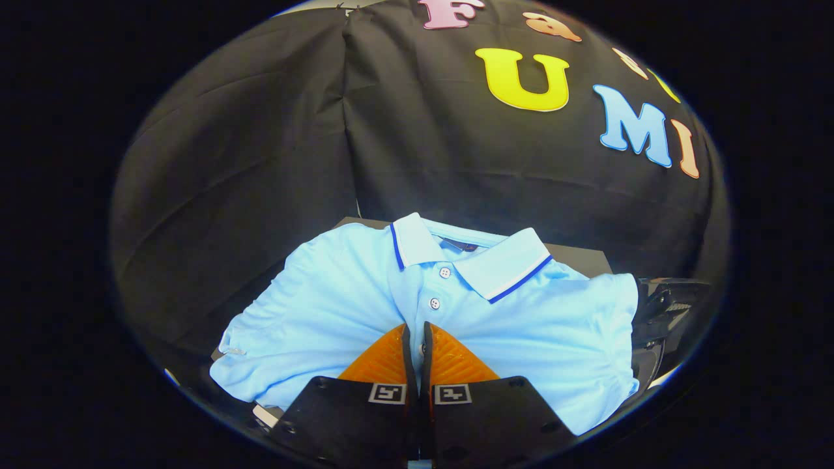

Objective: Put the clothes into the washing machine and then close the washing machine lid.

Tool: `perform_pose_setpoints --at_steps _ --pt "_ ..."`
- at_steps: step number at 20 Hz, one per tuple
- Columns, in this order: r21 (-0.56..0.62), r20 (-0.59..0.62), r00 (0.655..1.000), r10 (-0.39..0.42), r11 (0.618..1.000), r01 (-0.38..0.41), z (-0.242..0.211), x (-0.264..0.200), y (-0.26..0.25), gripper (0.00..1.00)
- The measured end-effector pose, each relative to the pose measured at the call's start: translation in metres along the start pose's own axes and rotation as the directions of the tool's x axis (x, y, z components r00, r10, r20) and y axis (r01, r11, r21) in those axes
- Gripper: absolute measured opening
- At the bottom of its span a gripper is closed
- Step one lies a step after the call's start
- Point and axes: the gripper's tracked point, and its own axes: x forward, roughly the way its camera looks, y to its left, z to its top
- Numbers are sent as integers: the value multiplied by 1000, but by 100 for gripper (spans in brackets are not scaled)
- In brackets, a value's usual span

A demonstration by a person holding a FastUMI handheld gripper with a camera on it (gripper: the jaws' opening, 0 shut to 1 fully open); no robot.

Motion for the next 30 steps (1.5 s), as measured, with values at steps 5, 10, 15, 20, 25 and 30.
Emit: perform_pose_setpoints --at_steps 5,10,15,20,25,30 --pt "7 128 991 46 999 -47 15 -26 -4 2" --pt "25 208 974 92 995 -99 36 -58 -13 2" --pt "45 271 954 126 989 -143 53 -87 -29 2" --pt "40 307 944 118 990 -137 65 -112 -61 2" --pt "41 328 940 97 992 -117 67 -131 -95 2" --pt "43 360 930 75 994 -97 71 -152 -128 2"
